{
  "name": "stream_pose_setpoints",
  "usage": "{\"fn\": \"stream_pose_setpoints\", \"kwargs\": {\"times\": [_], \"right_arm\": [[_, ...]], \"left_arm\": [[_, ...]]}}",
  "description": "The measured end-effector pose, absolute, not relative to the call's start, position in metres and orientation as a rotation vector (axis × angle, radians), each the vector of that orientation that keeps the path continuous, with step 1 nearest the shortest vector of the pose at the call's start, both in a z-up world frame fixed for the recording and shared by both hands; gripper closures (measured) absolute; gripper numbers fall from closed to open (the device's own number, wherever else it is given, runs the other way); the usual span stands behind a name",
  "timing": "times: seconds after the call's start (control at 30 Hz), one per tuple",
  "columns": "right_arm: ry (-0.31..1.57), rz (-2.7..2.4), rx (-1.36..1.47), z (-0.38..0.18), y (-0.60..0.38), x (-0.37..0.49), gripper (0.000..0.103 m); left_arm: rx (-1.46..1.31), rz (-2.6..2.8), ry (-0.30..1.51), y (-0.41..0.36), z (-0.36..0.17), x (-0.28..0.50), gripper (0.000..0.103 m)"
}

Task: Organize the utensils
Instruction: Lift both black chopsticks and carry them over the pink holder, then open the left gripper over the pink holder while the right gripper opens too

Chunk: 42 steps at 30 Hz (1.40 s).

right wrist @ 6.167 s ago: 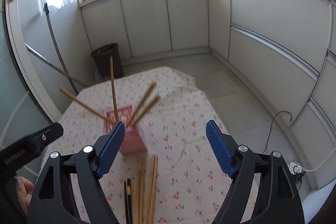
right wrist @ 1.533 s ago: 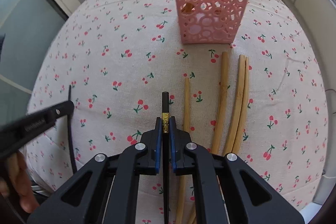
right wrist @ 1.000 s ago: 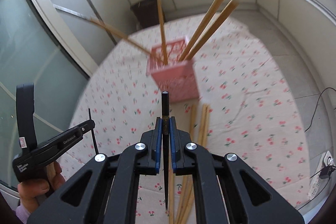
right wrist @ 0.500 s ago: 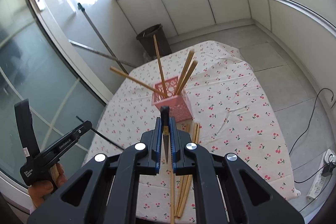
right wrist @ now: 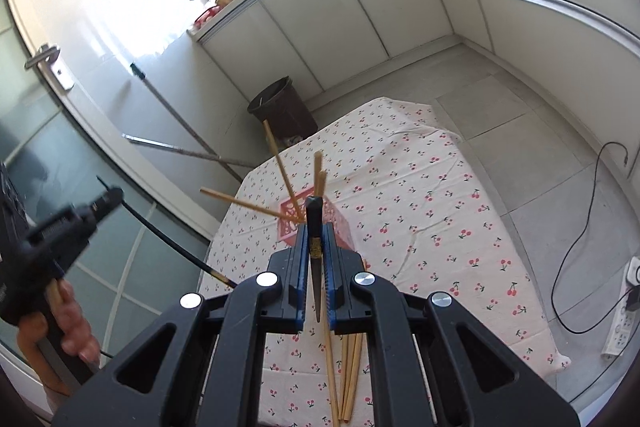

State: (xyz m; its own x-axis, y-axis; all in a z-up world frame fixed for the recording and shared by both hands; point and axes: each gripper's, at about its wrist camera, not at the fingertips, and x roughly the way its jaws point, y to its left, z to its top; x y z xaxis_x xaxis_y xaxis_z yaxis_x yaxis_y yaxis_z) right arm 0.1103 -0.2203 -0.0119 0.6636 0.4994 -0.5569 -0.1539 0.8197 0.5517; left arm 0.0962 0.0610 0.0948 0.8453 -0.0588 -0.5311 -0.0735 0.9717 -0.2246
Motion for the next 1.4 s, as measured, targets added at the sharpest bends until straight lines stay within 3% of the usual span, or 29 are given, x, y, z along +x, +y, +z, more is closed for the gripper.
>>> {"fn": "stream_pose_setpoints", "kwargs": {"times": [0.37, 0.43, 0.53, 0.87, 1.17, 1.4], "right_arm": [[0.770, 0.369, 0.551, -0.015, -0.237, 0.120, 0.096], [0.771, 0.365, 0.551, -0.016, -0.237, 0.122, 0.096], [0.767, 0.367, 0.547, -0.014, -0.237, 0.122, 0.096], [0.664, 0.378, 0.497, 0.021, -0.212, 0.122, 0.096], [0.509, 0.338, 0.425, 0.069, -0.169, 0.171, 0.096], [0.566, 0.340, 0.462, 0.023, -0.143, 0.220, 0.089]], "left_arm": [[-0.213, 0.055, 0.613, 0.034, 0.086, 0.157, 0.098], [-0.231, 0.077, 0.644, 0.037, 0.077, 0.163, 0.088], [-0.268, 0.100, 0.646, 0.050, 0.069, 0.157, 0.080], [-0.365, 0.192, 0.654, 0.101, 0.029, 0.103, 0.075], [-0.372, 0.189, 0.702, 0.119, 0.017, 0.104, 0.075], [-0.353, 0.164, 0.721, 0.116, 0.008, 0.110, 0.072]]}}
